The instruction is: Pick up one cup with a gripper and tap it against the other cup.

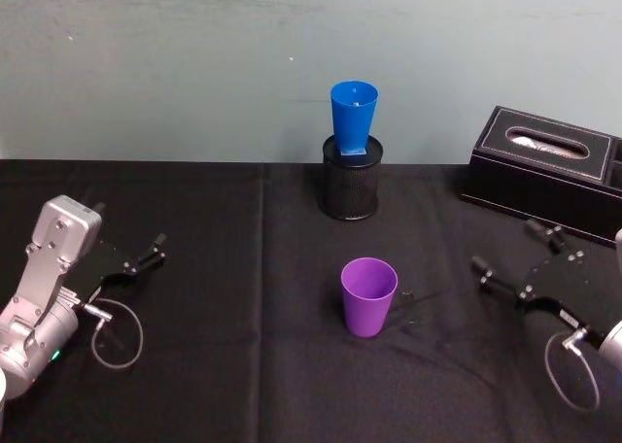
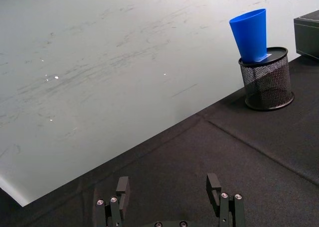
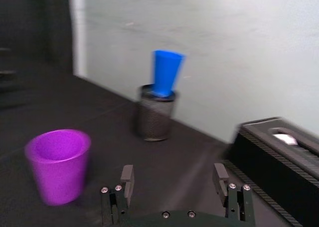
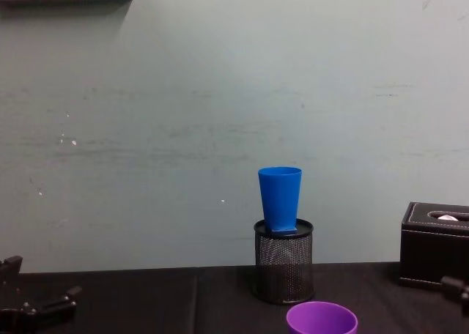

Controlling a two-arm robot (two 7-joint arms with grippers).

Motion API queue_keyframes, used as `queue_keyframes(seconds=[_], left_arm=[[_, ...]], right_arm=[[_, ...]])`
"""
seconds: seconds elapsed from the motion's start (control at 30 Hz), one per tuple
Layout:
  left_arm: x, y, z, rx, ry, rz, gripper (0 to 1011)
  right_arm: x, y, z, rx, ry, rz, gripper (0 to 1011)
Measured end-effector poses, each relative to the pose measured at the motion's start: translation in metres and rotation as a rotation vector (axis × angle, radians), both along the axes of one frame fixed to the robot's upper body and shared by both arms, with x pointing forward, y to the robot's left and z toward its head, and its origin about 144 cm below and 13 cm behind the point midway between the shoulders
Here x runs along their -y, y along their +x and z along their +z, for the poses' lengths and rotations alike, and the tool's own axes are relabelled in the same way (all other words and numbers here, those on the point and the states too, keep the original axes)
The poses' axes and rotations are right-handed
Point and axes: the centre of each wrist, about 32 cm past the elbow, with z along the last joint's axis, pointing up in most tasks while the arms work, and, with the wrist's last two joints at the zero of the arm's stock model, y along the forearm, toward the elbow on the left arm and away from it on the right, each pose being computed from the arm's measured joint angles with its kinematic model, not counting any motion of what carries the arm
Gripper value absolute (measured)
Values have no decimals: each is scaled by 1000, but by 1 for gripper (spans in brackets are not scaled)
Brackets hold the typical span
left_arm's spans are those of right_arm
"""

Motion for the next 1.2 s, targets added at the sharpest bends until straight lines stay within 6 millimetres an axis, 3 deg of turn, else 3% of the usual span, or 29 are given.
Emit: queue_keyframes(seconds=[0.47, 1.2], left_arm=[[0, 0, 0, 0, 0, 0, 1011], [0, 0, 0, 0, 0, 0, 1011]], right_arm=[[-3, 2, 5, -183, 1, 304, 1003], [-30, 24, -3, -251, 17, 381, 1003]])
